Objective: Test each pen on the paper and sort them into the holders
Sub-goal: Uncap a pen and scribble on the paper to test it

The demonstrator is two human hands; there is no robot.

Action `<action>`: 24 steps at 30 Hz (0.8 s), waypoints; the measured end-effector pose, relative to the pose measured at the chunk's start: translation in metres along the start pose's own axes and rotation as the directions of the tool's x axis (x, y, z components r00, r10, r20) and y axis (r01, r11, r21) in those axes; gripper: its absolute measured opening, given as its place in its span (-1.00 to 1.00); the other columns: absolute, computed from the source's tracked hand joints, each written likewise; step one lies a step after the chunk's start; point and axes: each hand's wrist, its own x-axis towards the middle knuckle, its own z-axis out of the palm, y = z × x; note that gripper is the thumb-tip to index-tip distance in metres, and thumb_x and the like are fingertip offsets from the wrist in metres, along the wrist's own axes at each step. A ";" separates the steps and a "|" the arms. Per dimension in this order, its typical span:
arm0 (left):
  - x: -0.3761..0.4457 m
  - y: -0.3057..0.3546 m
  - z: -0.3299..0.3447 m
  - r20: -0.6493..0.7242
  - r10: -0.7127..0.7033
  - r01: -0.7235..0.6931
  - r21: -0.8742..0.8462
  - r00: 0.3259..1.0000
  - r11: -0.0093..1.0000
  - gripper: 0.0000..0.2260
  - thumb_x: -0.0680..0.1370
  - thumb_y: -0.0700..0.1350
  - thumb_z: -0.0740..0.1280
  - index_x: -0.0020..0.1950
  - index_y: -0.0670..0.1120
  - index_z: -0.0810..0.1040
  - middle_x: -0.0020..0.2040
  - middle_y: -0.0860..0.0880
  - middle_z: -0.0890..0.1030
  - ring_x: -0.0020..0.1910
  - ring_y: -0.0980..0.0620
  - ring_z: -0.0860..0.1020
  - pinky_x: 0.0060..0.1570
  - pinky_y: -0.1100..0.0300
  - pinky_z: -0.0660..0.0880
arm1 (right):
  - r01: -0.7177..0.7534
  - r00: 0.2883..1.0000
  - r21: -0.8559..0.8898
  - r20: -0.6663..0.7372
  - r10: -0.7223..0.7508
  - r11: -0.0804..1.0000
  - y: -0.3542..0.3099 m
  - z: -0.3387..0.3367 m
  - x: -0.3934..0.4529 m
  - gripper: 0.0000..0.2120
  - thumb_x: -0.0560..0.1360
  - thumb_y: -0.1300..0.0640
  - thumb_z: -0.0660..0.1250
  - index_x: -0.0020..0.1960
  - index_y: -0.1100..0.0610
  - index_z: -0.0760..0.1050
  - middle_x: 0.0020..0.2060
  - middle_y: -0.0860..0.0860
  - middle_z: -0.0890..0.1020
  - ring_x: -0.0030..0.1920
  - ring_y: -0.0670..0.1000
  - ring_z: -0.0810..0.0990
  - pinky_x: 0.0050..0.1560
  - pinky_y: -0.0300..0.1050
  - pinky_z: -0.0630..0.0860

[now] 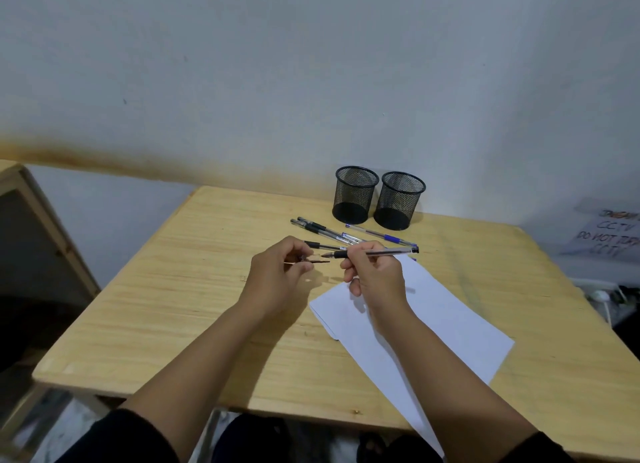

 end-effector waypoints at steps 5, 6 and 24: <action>-0.005 0.014 -0.001 0.018 0.012 -0.011 -0.070 1.000 0.997 -0.86 0.44 -0.19 0.40 -0.13 0.06 0.55 -0.16 0.00 0.65 -0.16 0.08 0.58 -0.23 0.49 0.41 | 0.031 0.998 0.035 0.048 -0.033 0.999 -0.004 -0.003 -0.007 -0.85 0.53 0.25 0.25 -0.22 0.17 0.47 -0.42 0.05 0.54 -0.47 -0.08 0.41 -0.54 -0.26 0.24; -0.006 0.017 -0.001 0.021 0.018 -0.016 -0.085 1.000 0.996 -0.86 0.44 -0.19 0.40 -0.13 0.05 0.56 -0.15 -0.01 0.65 -0.15 0.08 0.59 -0.22 0.47 0.42 | 0.037 0.997 0.044 0.063 -0.040 0.998 -0.005 -0.004 -0.008 -0.85 0.52 0.26 0.25 -0.22 0.17 0.46 -0.42 0.05 0.53 -0.48 -0.08 0.40 -0.54 -0.26 0.23; -0.025 0.019 -0.012 -0.009 -0.061 0.051 -0.434 0.998 0.899 -0.81 0.48 -0.28 0.35 -0.16 0.02 0.62 -0.12 0.01 0.67 -0.08 0.08 0.60 0.00 0.25 0.50 | 0.165 0.967 0.072 0.187 -0.175 0.984 -0.007 0.000 -0.024 -0.92 0.51 0.29 0.30 -0.16 0.20 0.52 -0.39 0.08 0.55 -0.46 -0.08 0.44 -0.52 -0.28 0.32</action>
